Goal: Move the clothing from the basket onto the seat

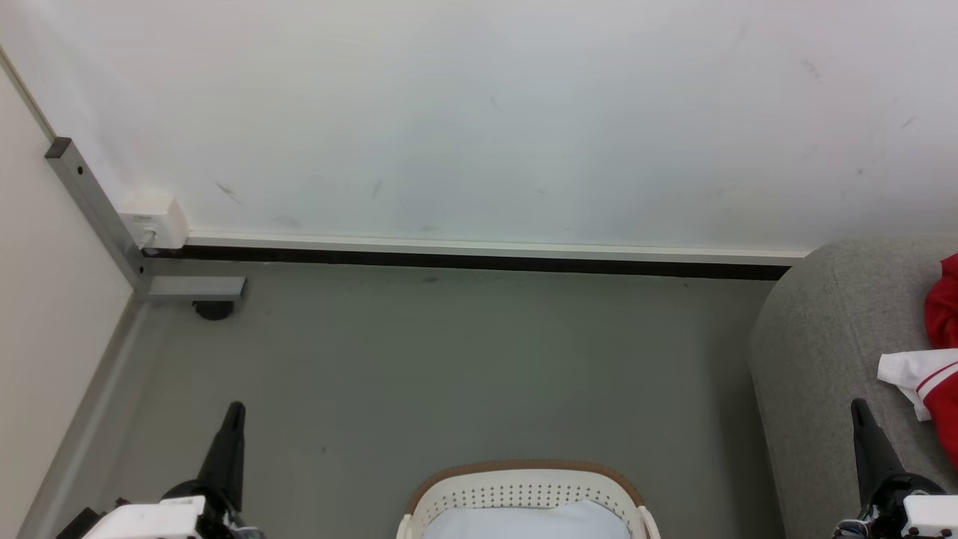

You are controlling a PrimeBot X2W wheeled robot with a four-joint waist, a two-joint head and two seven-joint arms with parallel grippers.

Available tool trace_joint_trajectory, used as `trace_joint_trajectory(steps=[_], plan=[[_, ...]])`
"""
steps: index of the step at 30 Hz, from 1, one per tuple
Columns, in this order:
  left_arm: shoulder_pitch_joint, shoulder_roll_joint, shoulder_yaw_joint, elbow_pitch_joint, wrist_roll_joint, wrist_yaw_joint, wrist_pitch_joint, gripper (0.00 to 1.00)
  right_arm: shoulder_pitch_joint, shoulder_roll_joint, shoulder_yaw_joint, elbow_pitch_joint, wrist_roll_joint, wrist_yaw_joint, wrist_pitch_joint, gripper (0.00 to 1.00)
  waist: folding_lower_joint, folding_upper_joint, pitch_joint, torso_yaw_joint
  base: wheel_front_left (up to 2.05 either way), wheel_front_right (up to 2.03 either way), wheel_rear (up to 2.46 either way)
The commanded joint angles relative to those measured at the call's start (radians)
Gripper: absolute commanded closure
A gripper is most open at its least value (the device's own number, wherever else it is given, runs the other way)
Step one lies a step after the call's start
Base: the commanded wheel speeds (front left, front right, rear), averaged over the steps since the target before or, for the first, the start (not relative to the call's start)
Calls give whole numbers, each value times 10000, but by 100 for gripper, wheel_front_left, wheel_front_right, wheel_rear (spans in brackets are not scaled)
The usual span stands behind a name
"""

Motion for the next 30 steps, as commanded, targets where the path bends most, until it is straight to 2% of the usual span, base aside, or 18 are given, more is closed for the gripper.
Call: trace_joint_trajectory(steps=[1,30], plan=[[-95,70,26,-28,-132,14,41,100,-118,7,-32,-40,29,-21,5,100,0,0,0,-1,0,0,0],[-93,70,23,-29,-132,14,38,100,-123,41,-82,-35,-36,-21,62,100,0,0,0,-1,0,0,0]])
